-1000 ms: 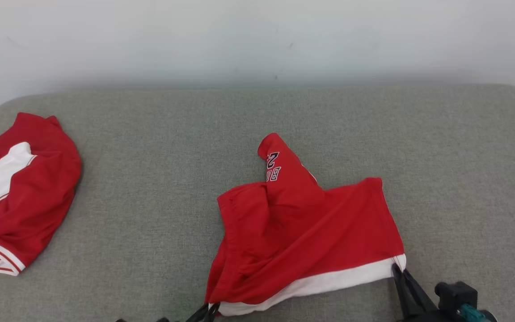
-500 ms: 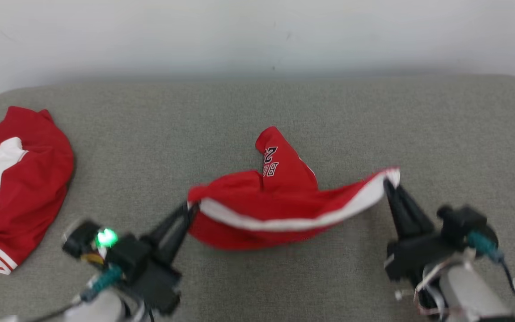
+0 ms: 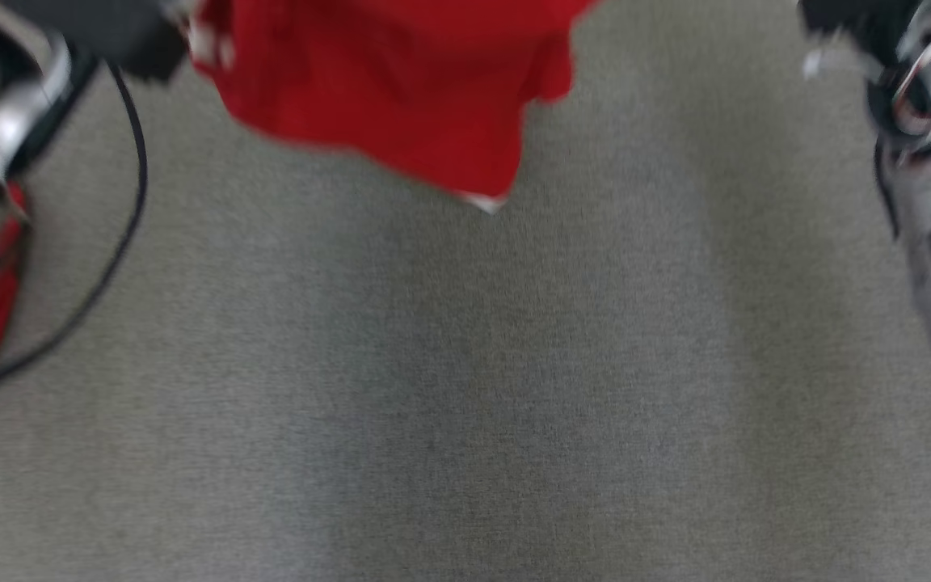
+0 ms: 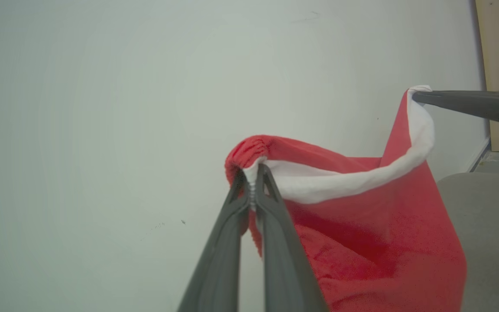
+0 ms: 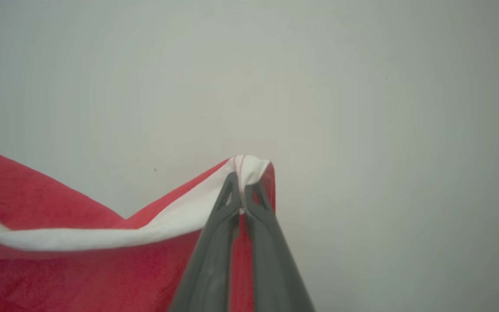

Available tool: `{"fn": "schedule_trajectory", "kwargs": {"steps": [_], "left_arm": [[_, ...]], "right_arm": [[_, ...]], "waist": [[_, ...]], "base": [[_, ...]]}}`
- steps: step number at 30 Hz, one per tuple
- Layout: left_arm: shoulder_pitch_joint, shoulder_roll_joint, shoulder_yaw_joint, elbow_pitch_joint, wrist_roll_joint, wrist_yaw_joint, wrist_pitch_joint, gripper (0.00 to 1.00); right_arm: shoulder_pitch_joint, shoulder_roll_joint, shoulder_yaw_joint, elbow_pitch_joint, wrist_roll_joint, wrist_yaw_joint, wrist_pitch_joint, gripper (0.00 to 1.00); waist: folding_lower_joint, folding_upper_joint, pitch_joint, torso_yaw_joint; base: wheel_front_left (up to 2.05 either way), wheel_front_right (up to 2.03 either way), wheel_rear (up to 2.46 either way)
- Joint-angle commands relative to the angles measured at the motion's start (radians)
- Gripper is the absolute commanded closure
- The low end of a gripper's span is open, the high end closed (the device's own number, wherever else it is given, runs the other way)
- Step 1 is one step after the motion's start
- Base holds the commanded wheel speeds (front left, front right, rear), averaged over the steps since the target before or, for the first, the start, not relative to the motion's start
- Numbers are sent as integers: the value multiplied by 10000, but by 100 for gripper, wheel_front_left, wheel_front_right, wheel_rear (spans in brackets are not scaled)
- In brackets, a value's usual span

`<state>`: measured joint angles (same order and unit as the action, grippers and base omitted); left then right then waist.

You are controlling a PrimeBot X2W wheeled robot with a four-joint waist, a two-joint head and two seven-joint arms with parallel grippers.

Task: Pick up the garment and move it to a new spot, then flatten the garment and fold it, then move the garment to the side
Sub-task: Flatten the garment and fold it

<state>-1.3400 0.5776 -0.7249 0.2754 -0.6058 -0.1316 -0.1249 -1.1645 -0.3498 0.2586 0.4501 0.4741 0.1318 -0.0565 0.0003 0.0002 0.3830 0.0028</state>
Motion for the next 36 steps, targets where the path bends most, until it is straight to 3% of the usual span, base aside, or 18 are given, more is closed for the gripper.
{"fn": "schedule_trajectory", "kwargs": {"steps": [1,11,20,30,33,36], "left_arm": [[-654,1,-114,149,-216,23,80,100],[-5153,-206,-1028,2289,-1465,23,-54,100],[-7108,-490,-2118,3643,-2431,24,-559,100],[-6223,-322,-3177,3507,-3497,22,-1323,100],[-5307,-98,-3105,2972,-3510,22,-1406,100],[-3973,98,-2275,2003,-3231,84,-1401,100]], "right_arm": [[-642,66,63,69,201,-23,133,100],[-5135,256,312,1820,962,-23,729,100],[-6860,172,790,2997,997,-23,590,100],[-5720,-195,1515,2814,1780,-23,-111,100],[-4685,-573,1581,2291,2115,-23,-523,100],[-3326,-971,1693,1573,2391,-23,-811,100]], "waist": [[-3,-2,1890,-404],[-3,-2,3161,-727],[-3,-2,3676,-789],[-3,-2,3640,-772],[-3,-2,3339,-746],[-3,-2,2983,-767]], "base": [[0,0,0],[0,0,0],[0,0,0],[0,0,0],[0,0,0],[0,0,0]]}}
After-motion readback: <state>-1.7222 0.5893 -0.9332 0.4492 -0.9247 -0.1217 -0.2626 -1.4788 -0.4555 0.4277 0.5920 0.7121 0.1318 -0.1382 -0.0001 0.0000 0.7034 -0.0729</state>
